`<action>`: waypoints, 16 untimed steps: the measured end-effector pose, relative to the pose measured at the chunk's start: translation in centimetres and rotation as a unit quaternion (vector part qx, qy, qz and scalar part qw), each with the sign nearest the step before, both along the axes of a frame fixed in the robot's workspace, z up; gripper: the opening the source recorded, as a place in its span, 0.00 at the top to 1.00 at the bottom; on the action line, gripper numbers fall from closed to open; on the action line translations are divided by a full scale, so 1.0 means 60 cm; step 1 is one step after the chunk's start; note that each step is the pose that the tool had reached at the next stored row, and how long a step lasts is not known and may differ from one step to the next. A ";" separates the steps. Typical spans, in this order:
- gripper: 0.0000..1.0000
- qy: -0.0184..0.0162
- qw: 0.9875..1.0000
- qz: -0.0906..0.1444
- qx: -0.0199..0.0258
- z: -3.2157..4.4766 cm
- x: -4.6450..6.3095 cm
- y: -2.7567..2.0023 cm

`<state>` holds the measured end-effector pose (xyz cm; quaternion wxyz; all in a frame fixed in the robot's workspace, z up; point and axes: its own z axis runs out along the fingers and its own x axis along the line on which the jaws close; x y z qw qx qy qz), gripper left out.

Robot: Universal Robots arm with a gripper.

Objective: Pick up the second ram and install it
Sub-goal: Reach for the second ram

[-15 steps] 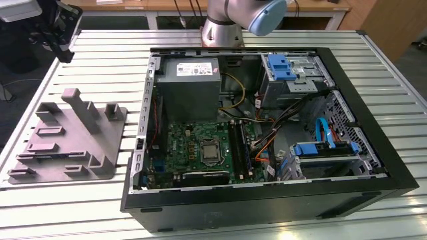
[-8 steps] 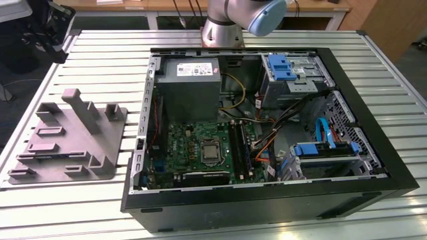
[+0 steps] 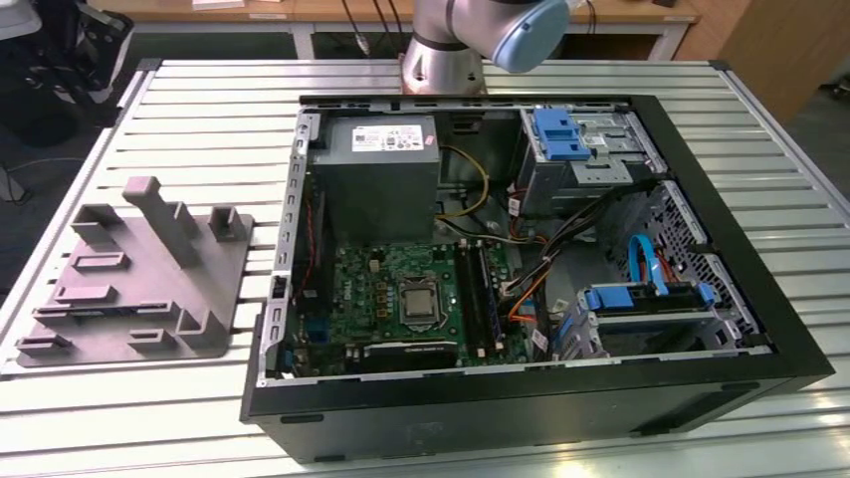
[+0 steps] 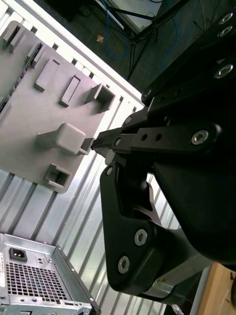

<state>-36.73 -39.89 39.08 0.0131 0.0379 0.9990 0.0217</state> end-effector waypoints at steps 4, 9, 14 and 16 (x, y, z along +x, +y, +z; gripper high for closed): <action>0.90 0.000 1.000 0.000 0.000 -0.001 -0.011 0.0000; 0.90 0.000 1.000 0.000 0.000 -0.001 -0.023 0.0000; 0.90 0.000 1.000 0.000 0.000 -0.002 -0.035 0.0000; 0.90 0.000 1.000 0.000 0.000 -0.003 -0.040 0.0000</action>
